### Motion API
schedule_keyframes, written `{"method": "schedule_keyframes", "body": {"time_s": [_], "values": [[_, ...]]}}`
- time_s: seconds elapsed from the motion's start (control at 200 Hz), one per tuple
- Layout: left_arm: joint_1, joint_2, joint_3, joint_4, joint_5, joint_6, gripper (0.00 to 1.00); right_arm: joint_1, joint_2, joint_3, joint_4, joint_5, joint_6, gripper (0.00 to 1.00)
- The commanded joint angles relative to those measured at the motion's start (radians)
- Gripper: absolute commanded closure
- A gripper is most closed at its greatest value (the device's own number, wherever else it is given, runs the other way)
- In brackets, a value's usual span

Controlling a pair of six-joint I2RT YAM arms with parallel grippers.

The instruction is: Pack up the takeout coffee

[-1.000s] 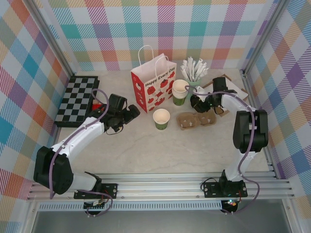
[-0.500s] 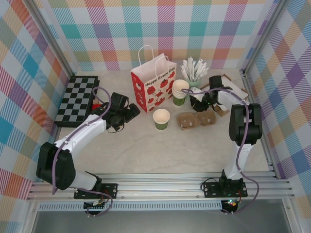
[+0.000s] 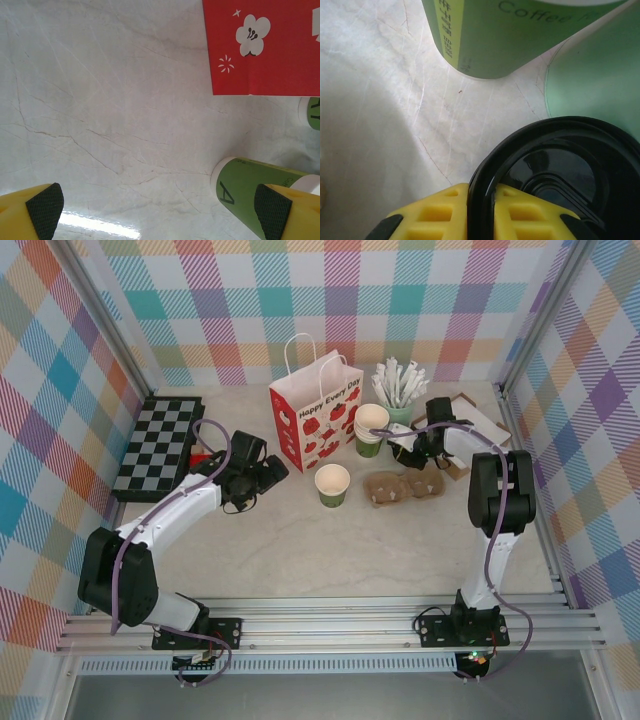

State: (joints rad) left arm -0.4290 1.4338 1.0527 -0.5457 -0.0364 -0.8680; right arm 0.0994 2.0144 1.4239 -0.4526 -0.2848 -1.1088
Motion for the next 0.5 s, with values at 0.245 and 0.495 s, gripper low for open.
{"method": "schedule_keyframes", "body": {"time_s": [0.245, 0.495], "values": [[-0.010, -0.046, 0.013, -0.013, -0.015, 0.035, 0.00, 0.006, -0.134, -0.047, 0.023, -0.047, 0.020, 0.96], [-0.010, -0.124, 0.011, 0.029, 0.077, 0.230, 0.00, 0.061, -0.375, -0.269, 0.128, 0.088, -0.055, 1.00]]}}
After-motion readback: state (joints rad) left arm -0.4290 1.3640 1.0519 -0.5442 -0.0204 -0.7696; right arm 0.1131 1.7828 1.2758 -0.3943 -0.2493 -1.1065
